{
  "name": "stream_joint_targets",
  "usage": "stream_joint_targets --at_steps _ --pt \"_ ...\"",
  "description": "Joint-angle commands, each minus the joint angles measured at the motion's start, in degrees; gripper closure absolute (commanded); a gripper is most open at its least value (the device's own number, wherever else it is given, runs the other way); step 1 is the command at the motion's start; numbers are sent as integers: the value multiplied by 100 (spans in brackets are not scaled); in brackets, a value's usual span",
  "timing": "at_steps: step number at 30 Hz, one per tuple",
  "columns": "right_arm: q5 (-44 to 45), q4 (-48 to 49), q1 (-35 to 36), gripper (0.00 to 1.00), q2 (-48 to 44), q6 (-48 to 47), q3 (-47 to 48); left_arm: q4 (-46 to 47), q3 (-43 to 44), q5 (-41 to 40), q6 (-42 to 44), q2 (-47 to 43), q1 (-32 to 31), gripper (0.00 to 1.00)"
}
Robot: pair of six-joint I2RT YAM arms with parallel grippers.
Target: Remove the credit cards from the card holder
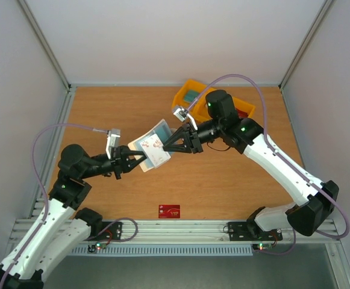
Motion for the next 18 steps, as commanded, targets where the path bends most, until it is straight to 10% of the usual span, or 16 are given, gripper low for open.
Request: stream_joint_targets --at_steps 1,18 --pt "-41 85 55 88 -81 179 -164 147 -147 -126 -58 -118 -20 100" --pt "1 1029 420 75 590 898 -482 1251 -1274 -510 -538 -460 -29 100"
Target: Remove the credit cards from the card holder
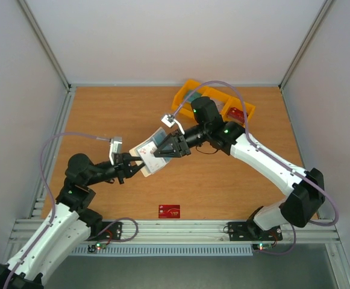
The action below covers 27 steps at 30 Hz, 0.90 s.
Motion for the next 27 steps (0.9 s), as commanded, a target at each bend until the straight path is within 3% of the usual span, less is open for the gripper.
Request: stream_joint_targets --at_steps 1,4,10,21,27 --pt "-25 279 97 75 174 217 -40 722 -294 -268 -187 -183 -20 100" --pt "-16 189 128 79 273 163 -51 939 -465 -296 -208 -297 -20 100" --pt "59 -381 65 99 297 -242 72 1222 -817 -309 -286 -493 -23 100" --pt "587 -1923 -404 98 117 -1158 409 1160 -1072 -384 -217 -775 -18 100" --pt "426 -1765 -477 91 133 -1075 354 1153 -1081 -364 -196 -763 -18 100"
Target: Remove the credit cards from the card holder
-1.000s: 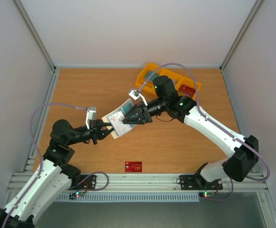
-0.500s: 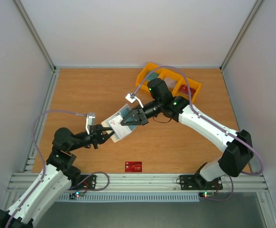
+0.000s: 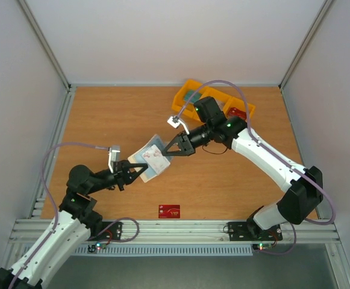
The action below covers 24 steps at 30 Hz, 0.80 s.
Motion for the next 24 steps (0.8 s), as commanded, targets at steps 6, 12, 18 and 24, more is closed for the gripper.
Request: stream_joint_targets --at_steps 6,12,18,24 --pt "-241 400 28 99 -13 291 9 650 -34 -29 56 -64 12 100" --pt "-303 380 19 88 -72 93 -123 681 -39 -1 69 -46 12 100" --pt "-85 -883 -183 79 -186 -886 531 806 -85 25 138 -76 12 100" --pt "52 -776 -134 75 102 -787 437 916 -113 102 57 -89 12 100"
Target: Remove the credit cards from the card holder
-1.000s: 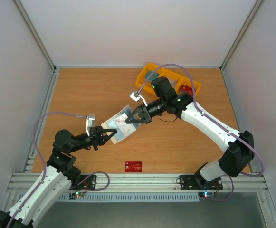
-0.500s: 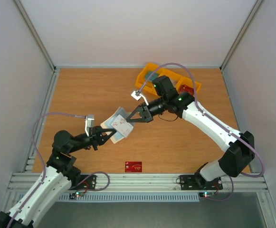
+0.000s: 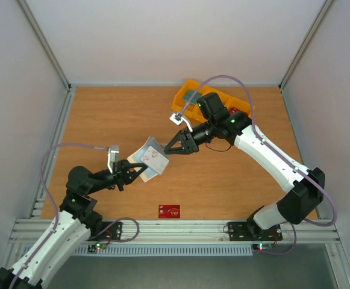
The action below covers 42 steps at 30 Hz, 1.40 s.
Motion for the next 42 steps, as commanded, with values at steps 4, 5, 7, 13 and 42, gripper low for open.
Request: stream_joint_targets --at_steps 4,5,7,13,42 --pt "161 34 365 73 301 -124 155 596 -35 97 15 -101 12 100" --pt "108 18 416 74 345 -163 190 588 -27 86 15 -104 12 100" --pt "-48 46 438 77 359 -153 152 563 -26 87 7 -115 12 100" --pt "-360 172 490 87 328 -18 34 498 -44 -15 2 -143 12 100" --pt "484 2323 734 99 73 1512 -664 474 -105 -57 -47 -261 21 86"
